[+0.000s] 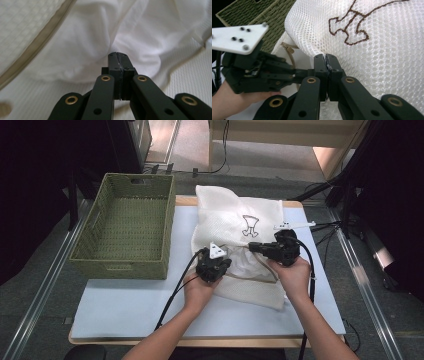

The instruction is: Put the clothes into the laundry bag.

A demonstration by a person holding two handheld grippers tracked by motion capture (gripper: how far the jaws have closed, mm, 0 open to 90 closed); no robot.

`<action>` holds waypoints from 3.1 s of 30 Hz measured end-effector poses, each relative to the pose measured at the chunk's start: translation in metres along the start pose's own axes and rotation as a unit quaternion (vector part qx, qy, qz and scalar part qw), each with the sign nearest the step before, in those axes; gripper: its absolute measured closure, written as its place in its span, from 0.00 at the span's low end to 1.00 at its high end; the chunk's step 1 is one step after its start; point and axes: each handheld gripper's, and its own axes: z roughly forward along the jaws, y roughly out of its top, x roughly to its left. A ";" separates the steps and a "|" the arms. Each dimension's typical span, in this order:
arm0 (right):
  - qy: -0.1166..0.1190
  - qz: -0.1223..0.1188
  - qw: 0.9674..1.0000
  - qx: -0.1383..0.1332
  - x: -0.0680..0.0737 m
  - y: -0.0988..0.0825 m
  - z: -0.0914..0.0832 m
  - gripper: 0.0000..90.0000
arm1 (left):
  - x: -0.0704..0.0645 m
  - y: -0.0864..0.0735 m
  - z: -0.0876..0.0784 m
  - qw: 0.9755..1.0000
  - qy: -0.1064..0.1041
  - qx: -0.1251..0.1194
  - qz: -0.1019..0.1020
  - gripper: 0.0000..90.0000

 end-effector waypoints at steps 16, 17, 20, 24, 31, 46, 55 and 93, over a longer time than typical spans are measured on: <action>-0.002 0.000 1.000 0.018 0.002 -0.003 0.010 1.00 | 0.007 0.039 0.052 0.998 0.053 -0.014 -0.017 1.00; -0.002 -0.001 1.000 0.019 0.002 -0.003 0.011 1.00 | 0.007 0.042 0.052 0.998 0.056 -0.020 -0.024 1.00; -0.003 -0.004 1.000 0.011 0.003 -0.003 0.010 1.00 | 0.007 0.047 0.054 0.997 0.060 -0.043 -0.027 1.00; -0.008 0.002 1.000 0.013 -0.001 -0.003 0.010 1.00 | 0.013 0.045 0.062 0.999 0.030 -0.004 -0.027 1.00; -0.011 0.006 1.000 0.008 -0.006 -0.003 0.008 1.00 | 0.005 0.035 0.020 1.000 -0.015 -0.001 -0.010 1.00; -0.014 0.011 1.000 0.002 -0.008 0.000 0.005 1.00 | -0.041 0.033 0.027 0.997 -0.058 -0.011 0.049 1.00; -0.012 0.016 1.000 0.006 -0.010 -0.003 0.005 1.00 | -0.021 0.043 0.052 0.999 -0.024 -0.015 0.016 1.00; -0.014 0.027 1.000 0.007 -0.014 -0.003 0.007 1.00 | 0.012 0.000 0.029 0.998 -0.041 0.042 0.028 1.00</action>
